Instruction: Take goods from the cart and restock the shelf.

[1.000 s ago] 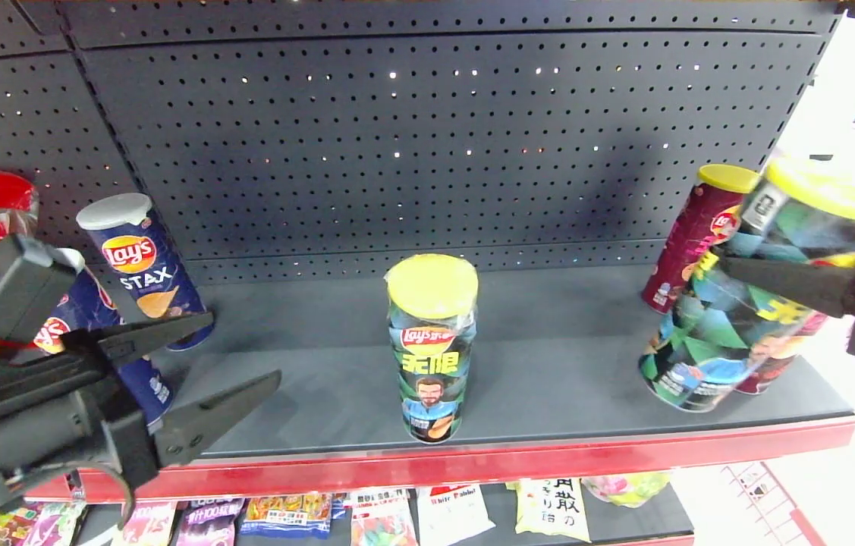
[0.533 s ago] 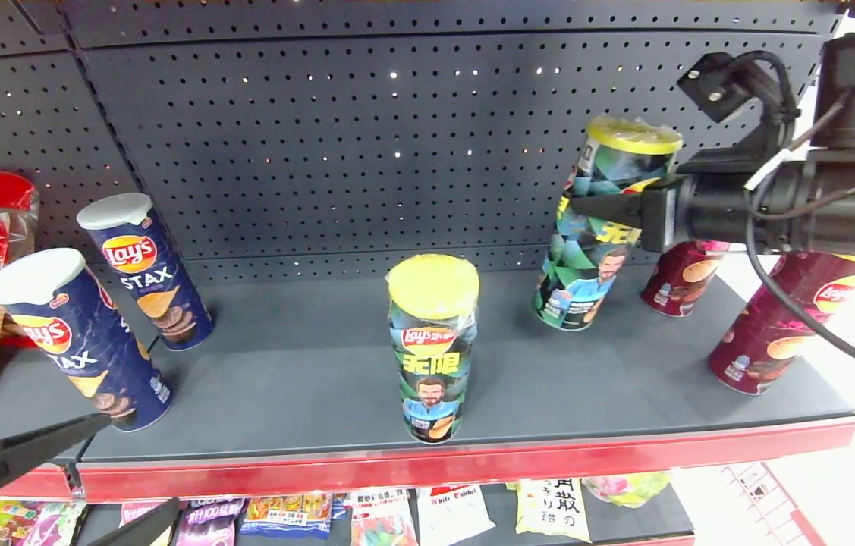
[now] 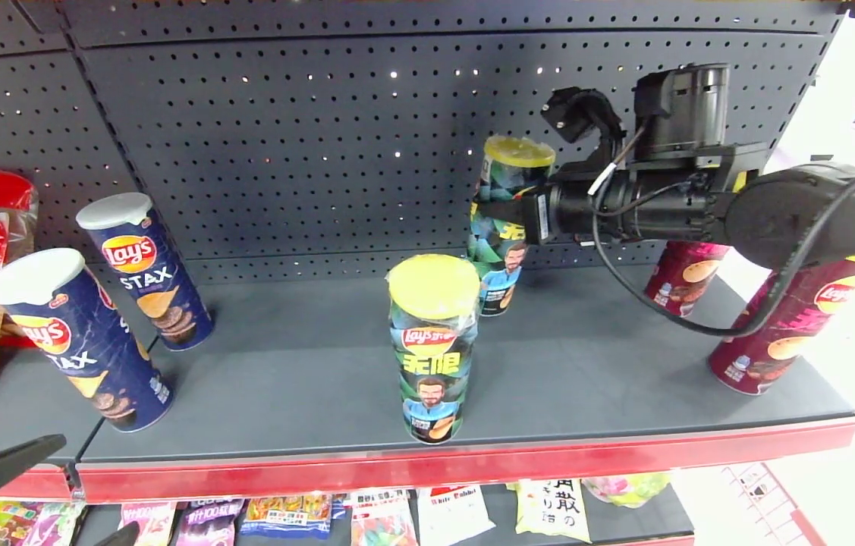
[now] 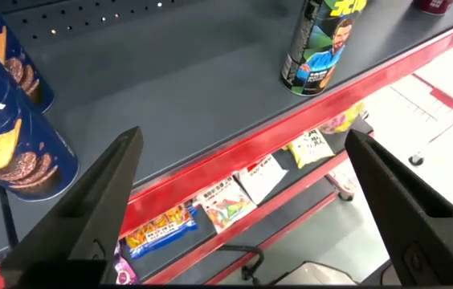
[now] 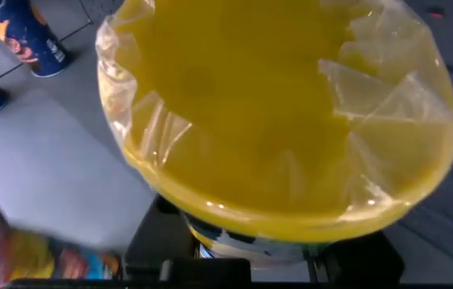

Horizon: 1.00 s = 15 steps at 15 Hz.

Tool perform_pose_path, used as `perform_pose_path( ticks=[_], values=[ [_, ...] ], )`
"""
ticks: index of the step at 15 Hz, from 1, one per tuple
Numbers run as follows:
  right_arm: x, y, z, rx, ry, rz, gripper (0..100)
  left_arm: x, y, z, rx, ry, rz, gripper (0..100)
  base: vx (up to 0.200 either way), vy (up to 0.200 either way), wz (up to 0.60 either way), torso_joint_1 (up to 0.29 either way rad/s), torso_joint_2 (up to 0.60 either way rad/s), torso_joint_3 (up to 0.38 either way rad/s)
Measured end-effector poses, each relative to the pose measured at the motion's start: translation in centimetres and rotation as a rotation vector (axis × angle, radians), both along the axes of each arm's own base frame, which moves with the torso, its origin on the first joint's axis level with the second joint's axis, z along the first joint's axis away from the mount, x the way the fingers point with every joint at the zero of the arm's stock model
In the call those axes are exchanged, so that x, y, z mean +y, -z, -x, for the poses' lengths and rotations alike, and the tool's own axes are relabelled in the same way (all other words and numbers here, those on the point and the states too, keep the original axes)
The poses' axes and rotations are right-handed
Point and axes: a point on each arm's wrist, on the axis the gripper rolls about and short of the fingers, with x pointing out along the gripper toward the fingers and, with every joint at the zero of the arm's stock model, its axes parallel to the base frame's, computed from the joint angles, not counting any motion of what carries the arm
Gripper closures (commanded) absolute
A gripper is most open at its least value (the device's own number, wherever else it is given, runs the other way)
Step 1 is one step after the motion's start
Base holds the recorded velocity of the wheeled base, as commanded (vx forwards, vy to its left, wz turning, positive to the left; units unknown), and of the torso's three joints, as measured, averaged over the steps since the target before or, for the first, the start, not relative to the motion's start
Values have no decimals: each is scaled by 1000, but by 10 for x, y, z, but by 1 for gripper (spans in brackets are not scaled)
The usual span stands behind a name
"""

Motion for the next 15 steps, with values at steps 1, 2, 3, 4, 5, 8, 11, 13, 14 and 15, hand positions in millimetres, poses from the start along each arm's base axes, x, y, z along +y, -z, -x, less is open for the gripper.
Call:
perform_pose_path(
  ticks=[1, 2, 3, 4, 5, 8, 11, 13, 14, 15],
  values=[
    [5, 4, -6, 3, -6, 1, 100, 0, 0, 0, -1, 0, 0, 0, 0, 0, 0, 0, 0, 0],
    [11, 8, -10, 9, -12, 4, 100, 0, 0, 0, -2, -2, 0, 0, 0, 0, 0, 0, 0, 0],
    [17, 13, -12, 15, -23, 8, 100, 0, 0, 0, -2, -5, 0, 0, 0, 0, 0, 0, 0, 0],
    [21, 17, -15, 22, -28, 12, 100, 0, 0, 0, -1, -6, 0, 0, 0, 0, 0, 0, 0, 0],
    [23, 21, -17, 27, -31, 15, 100, 0, 0, 0, 0, -6, -1, 0, 0, 0, 0, 0, 0, 0],
    [30, 29, -24, -1, -35, 0, 100, 0, 2, 0, 5, -7, -2, 0, 0, 0, 0, 0, 0, 0],
    [32, 37, -28, 15, -31, 12, 100, 0, 2, 0, 6, -7, 0, 0, 0, 0, 0, 0, 0, 0],
    [34, 42, -29, 24, -34, 20, 100, 0, 3, 0, 10, -7, 0, 0, 0, 0, 0, 0, 0, 0],
    [34, 43, -29, 26, -33, 23, 100, 0, 3, 0, 11, -7, 0, 0, 0, 0, 0, 0, 0, 0],
    [34, 44, -29, 27, -33, 24, 100, 0, 3, 0, 11, -7, -1, 0, 0, 0, 0, 0, 0, 0]
  ],
)
